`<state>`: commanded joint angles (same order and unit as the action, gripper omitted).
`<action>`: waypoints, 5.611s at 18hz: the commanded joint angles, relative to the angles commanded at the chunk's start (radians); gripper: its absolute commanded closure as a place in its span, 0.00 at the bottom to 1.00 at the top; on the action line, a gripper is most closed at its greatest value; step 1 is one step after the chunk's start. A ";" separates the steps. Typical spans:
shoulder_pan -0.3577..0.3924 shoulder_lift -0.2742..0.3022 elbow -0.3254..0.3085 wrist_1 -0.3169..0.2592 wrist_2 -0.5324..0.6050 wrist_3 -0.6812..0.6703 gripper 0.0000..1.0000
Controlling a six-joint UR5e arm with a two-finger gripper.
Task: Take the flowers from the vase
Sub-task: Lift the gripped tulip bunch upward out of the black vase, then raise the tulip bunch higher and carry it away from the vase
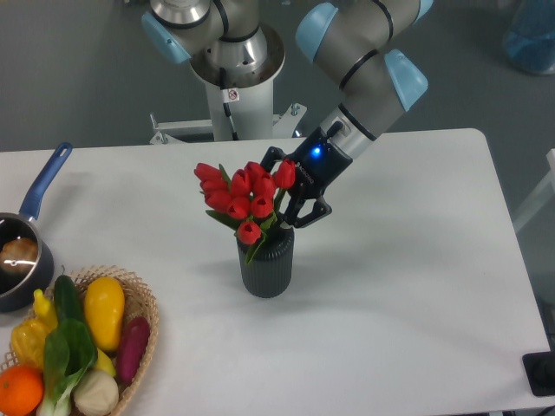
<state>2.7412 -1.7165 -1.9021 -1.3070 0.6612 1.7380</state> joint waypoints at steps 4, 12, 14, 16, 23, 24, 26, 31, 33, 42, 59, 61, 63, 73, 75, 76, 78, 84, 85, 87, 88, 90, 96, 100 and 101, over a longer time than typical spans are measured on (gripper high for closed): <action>0.000 0.006 0.000 -0.002 0.002 -0.002 0.49; 0.002 0.011 0.000 -0.003 -0.002 -0.003 0.52; 0.003 0.012 0.000 -0.003 -0.006 -0.003 0.52; 0.003 0.014 -0.002 -0.003 -0.008 -0.003 0.52; 0.006 0.032 -0.008 -0.006 -0.009 -0.011 0.59; 0.006 0.035 -0.009 -0.006 -0.011 -0.011 0.59; 0.008 0.041 -0.011 -0.006 -0.028 -0.011 0.59; 0.009 0.051 -0.025 -0.006 -0.057 -0.011 0.61; 0.009 0.055 -0.025 -0.006 -0.075 -0.011 0.61; 0.031 0.087 -0.057 -0.006 -0.156 -0.008 0.64; 0.078 0.140 -0.064 -0.074 -0.276 -0.012 0.68; 0.086 0.143 -0.060 -0.083 -0.275 -0.017 0.67; 0.089 0.144 -0.057 -0.104 -0.276 -0.017 0.67; 0.118 0.172 -0.057 -0.133 -0.336 -0.029 0.67; 0.124 0.176 -0.057 -0.138 -0.353 -0.031 0.67; 0.127 0.179 -0.057 -0.141 -0.374 -0.035 0.67; 0.136 0.181 -0.055 -0.146 -0.402 -0.049 0.67; 0.149 0.187 -0.048 -0.152 -0.405 -0.061 0.67; 0.149 0.190 -0.041 -0.153 -0.403 -0.074 0.67; 0.152 0.198 -0.028 -0.163 -0.403 -0.103 0.67; 0.155 0.201 -0.023 -0.166 -0.403 -0.106 0.67; 0.161 0.206 -0.021 -0.166 -0.403 -0.113 0.67; 0.179 0.224 -0.021 -0.184 -0.423 -0.137 0.67; 0.183 0.235 -0.020 -0.198 -0.431 -0.140 0.67; 0.184 0.239 -0.020 -0.212 -0.439 -0.143 0.67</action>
<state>2.9253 -1.4773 -1.9221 -1.5185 0.2225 1.5954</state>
